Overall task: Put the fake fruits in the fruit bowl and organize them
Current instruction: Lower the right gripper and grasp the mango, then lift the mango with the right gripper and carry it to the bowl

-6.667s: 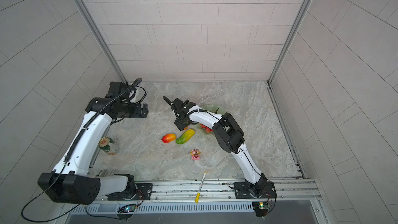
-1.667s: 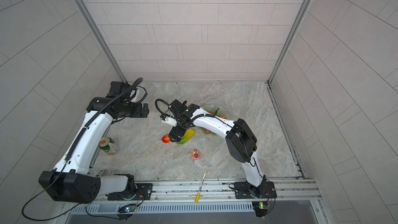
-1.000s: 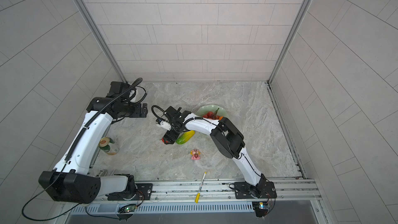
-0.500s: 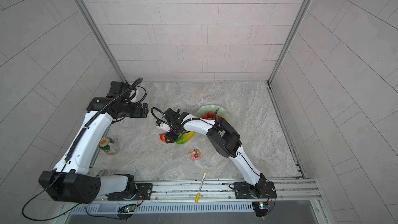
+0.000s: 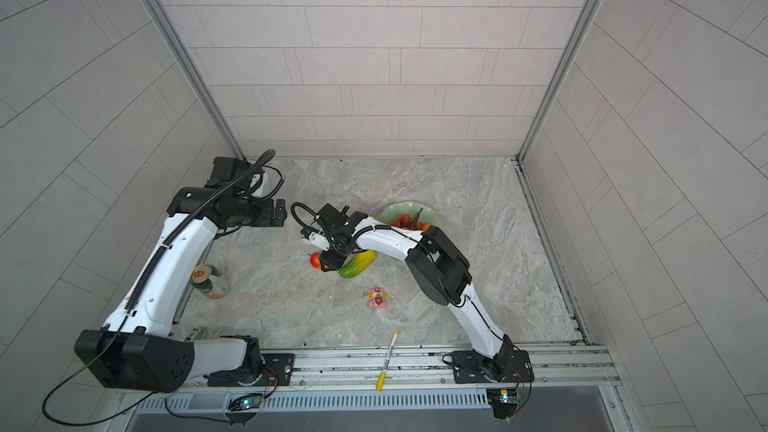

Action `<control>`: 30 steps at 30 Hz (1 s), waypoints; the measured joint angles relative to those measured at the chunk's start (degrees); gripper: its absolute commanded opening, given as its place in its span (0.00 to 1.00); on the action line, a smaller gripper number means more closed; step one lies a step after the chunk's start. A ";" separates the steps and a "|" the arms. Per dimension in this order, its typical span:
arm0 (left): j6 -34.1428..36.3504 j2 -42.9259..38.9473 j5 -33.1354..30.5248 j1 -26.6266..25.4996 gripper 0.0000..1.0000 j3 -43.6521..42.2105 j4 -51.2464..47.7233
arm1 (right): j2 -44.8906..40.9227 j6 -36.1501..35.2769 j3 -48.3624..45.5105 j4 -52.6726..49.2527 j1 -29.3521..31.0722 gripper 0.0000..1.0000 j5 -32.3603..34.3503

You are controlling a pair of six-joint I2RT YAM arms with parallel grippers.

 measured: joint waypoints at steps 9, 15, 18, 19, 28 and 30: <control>0.02 -0.04 0.74 0.00 1.00 0.00 0.02 | -15.30 -1.66 0.13 -1.84 -7.85 0.00 8.92; 0.02 -0.17 0.90 0.00 1.00 0.00 0.04 | -24.48 2.86 -5.99 -2.49 -18.73 0.00 15.19; 0.02 -0.20 1.11 0.00 1.00 0.00 0.09 | -28.96 5.64 -11.89 -3.19 -24.59 0.00 18.03; 0.02 -0.20 1.25 0.00 1.00 0.00 0.09 | -30.25 6.49 -13.62 -3.37 -25.99 0.00 19.19; 0.42 -0.15 3.06 0.00 1.00 0.00 0.17 | -35.54 11.80 -23.08 -5.70 -33.79 0.00 25.31; 0.44 -0.15 3.32 0.00 1.00 0.00 0.17 | -35.17 12.61 -23.56 -6.14 -35.34 0.00 25.44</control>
